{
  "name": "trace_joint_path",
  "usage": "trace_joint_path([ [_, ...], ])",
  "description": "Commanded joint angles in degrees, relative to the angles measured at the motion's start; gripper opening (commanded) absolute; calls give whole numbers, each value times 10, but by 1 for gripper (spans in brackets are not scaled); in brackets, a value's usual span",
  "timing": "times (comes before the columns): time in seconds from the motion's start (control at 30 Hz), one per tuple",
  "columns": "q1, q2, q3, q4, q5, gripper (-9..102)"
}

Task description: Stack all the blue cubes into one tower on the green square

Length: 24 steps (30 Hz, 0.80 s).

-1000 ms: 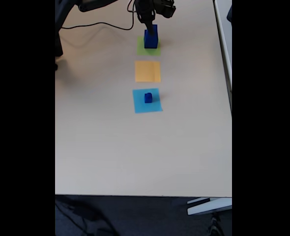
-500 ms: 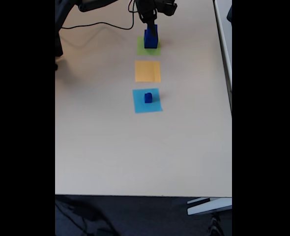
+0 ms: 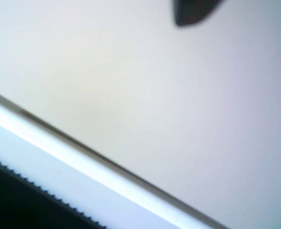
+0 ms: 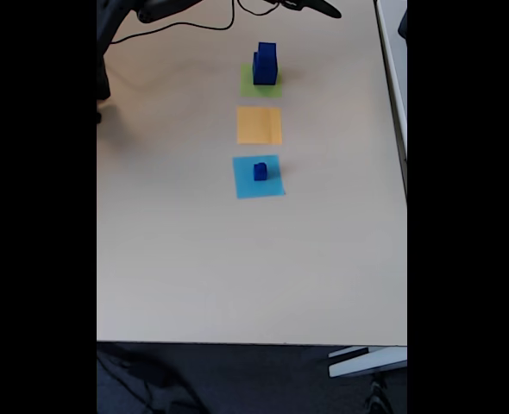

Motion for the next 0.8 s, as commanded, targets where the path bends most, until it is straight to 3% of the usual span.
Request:
trace_joint_path([
  [0.0,29,94,13,-22,-18,39],
  [0.2,87,160,97,11,-6,37],
  [0.53,166,107,27,164,27,33],
  [0.77,204,44,4,192,6,33],
])
